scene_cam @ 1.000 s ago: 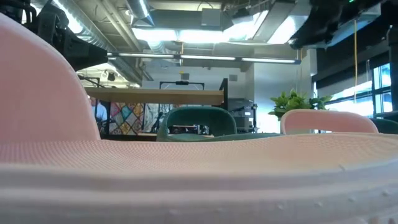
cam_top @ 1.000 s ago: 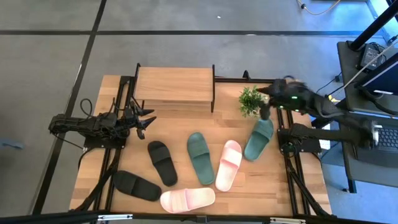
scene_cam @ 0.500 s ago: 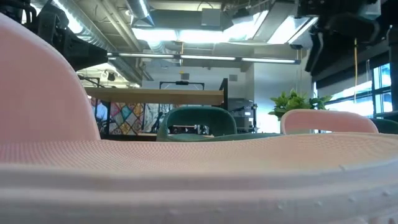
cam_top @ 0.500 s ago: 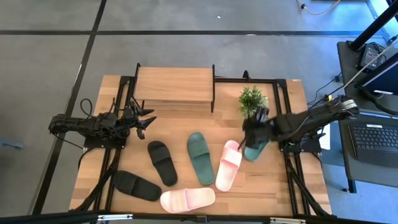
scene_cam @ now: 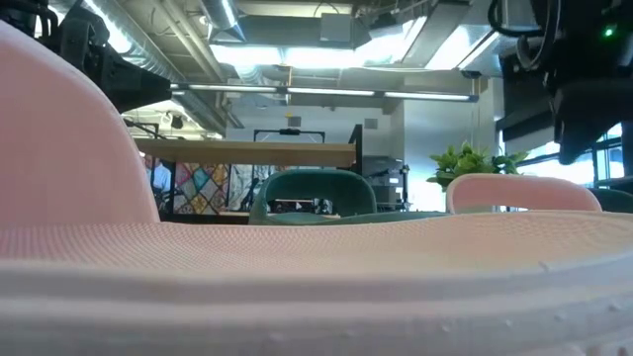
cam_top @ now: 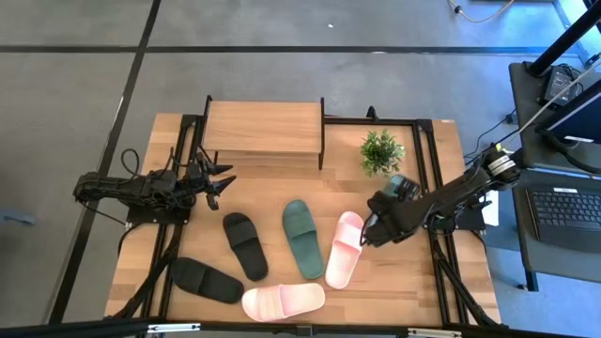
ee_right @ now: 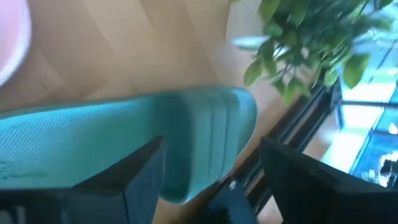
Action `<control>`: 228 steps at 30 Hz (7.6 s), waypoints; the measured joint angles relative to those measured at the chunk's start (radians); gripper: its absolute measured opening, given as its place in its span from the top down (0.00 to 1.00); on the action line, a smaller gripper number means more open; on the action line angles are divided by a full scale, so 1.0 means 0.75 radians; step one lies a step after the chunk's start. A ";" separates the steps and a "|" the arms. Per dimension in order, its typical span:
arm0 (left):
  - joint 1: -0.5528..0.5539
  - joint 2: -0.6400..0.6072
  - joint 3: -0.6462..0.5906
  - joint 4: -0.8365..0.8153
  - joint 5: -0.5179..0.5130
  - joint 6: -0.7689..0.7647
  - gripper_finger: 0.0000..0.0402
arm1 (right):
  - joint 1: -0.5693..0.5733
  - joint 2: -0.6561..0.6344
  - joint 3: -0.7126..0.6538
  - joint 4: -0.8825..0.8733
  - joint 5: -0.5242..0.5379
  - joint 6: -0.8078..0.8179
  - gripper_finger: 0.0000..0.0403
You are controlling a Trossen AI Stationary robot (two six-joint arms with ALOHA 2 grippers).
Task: Pick and place slides into the shelf
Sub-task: Put the right light blue slide on the shelf, then put the light blue slide on the shelf
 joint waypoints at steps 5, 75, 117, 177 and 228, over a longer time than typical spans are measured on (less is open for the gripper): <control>0.000 0.000 0.000 0.000 0.000 0.000 0.58 | -0.025 0.076 0.000 0.017 -0.031 0.017 0.36; 0.000 0.000 0.000 -0.001 0.000 -0.001 0.58 | -0.307 0.168 1.022 0.109 0.411 -0.896 0.97; 0.001 0.000 0.000 -0.002 0.000 -0.003 0.58 | -1.078 0.941 1.641 0.550 0.477 -1.695 0.97; 0.000 0.000 0.000 -0.002 0.000 -0.004 0.58 | -1.013 0.941 1.639 0.391 0.309 -1.519 0.52; 0.001 0.000 0.000 -0.001 0.000 -0.005 0.58 | -0.748 0.715 1.780 0.076 0.283 -1.346 0.23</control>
